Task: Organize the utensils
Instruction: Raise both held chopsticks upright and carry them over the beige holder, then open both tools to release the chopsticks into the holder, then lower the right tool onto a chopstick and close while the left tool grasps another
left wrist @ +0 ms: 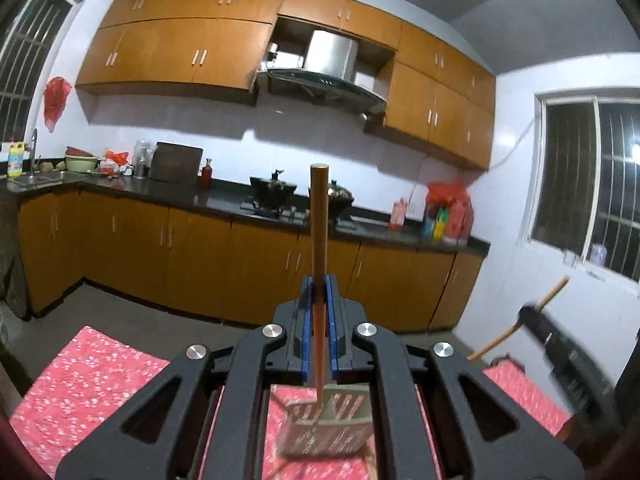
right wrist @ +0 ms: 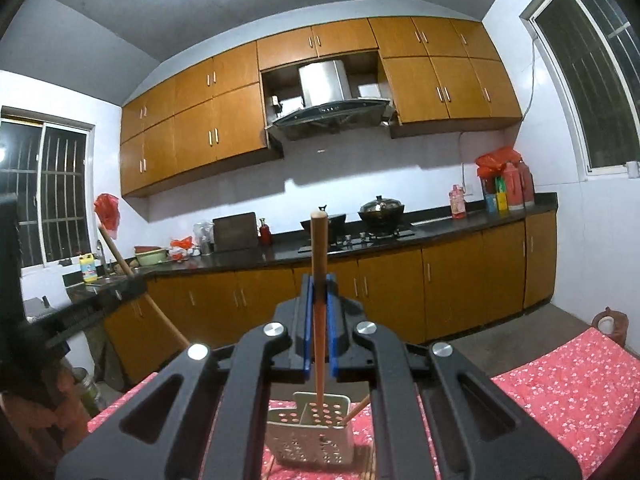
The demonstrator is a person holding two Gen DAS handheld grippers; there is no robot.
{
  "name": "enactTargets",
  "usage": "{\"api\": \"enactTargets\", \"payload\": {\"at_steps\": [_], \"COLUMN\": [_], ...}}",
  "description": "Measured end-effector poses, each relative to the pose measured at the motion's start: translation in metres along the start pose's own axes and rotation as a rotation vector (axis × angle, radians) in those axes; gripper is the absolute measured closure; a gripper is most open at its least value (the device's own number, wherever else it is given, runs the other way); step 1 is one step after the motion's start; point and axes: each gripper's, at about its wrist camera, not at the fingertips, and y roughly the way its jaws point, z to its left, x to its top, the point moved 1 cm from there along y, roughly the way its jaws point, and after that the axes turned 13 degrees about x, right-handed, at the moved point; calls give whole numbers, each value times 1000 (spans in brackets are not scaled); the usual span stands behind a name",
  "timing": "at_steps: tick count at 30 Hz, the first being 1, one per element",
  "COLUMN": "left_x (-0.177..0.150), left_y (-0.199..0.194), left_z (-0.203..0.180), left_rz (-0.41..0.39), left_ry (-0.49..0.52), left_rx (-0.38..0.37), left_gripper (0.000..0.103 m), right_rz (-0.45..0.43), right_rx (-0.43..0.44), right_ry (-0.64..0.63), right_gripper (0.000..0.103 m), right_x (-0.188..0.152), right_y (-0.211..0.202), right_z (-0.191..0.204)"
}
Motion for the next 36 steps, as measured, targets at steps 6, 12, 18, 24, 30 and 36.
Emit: {"api": "enactTargets", "payload": {"at_steps": [6, 12, 18, 24, 30, 36], "left_x": [-25, -51, -48, -38, -48, -115], "left_y": [30, 50, 46, 21, -18, -9], "left_z": [-7, -6, -1, 9, 46, 70], "left_rz": [48, 162, 151, 105, 78, 265], "left_ry": [7, 10, 7, -22, -84, 18], "left_rx": [11, -4, 0, -5, -6, 102], "left_gripper": [96, 96, 78, 75, 75, 75], "right_rz": [78, 144, 124, 80, 172, 550], "right_rx": [-6, 21, 26, 56, 28, -85], "right_ry": [34, 64, 67, 56, 42, 201], "right_gripper": [95, 92, 91, 91, 91, 90], "right_x": [-20, -38, -32, -24, -61, -173], "right_y": [31, 43, 31, -8, -43, -22], "right_z": [-12, -12, -8, -4, -10, -53]}}
